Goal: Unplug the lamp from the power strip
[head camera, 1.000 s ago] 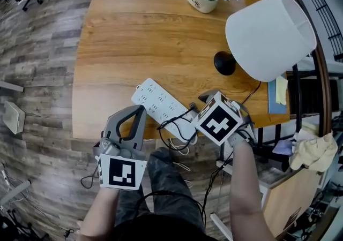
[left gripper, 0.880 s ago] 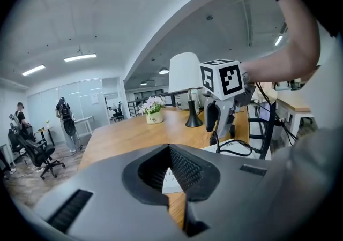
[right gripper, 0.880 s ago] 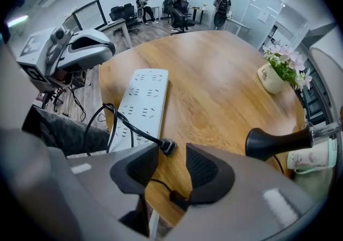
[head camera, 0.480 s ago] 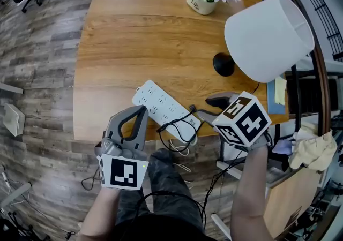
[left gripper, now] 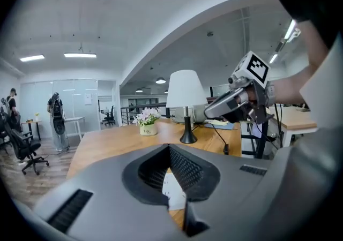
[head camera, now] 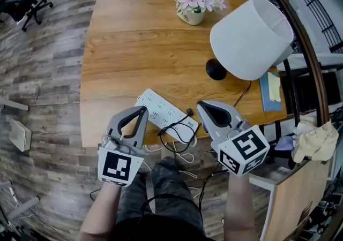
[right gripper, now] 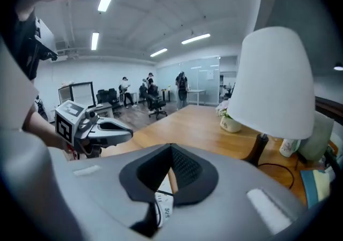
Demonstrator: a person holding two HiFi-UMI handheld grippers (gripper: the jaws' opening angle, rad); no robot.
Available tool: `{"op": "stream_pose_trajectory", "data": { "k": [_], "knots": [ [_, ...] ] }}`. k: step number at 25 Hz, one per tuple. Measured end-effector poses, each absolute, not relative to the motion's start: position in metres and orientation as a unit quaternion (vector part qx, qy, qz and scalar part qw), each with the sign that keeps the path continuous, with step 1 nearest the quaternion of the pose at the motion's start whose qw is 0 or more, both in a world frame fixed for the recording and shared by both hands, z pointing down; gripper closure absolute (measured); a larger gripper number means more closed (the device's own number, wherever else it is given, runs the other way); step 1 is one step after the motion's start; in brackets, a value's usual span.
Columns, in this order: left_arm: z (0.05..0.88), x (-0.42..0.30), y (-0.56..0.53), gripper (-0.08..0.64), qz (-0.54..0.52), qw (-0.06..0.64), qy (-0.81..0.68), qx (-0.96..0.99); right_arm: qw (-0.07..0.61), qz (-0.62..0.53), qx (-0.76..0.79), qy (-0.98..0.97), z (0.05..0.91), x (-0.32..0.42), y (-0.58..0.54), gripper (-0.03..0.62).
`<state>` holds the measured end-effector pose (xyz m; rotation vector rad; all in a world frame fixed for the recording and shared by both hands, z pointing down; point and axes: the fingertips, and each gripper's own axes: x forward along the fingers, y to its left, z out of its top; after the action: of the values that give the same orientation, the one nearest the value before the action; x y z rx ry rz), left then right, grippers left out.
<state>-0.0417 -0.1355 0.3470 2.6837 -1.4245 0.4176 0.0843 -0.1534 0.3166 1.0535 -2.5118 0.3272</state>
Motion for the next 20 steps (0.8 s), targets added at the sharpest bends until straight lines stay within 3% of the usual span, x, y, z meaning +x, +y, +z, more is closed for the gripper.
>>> {"op": "stream_pose_trajectory", "data": {
  "k": [5, 20],
  "knots": [
    [0.332, -0.041, -0.131, 0.565, 0.112, 0.056, -0.45, 0.884, 0.131, 0.091, 0.406, -0.9, 0.292, 0.079, -0.135, 0.584],
    [0.279, -0.049, -0.123, 0.565, 0.061, 0.038, -0.424, 0.903, 0.047, 0.05, 0.477, -0.876, 0.246, 0.074, -0.098, 0.584]
  ]
}}
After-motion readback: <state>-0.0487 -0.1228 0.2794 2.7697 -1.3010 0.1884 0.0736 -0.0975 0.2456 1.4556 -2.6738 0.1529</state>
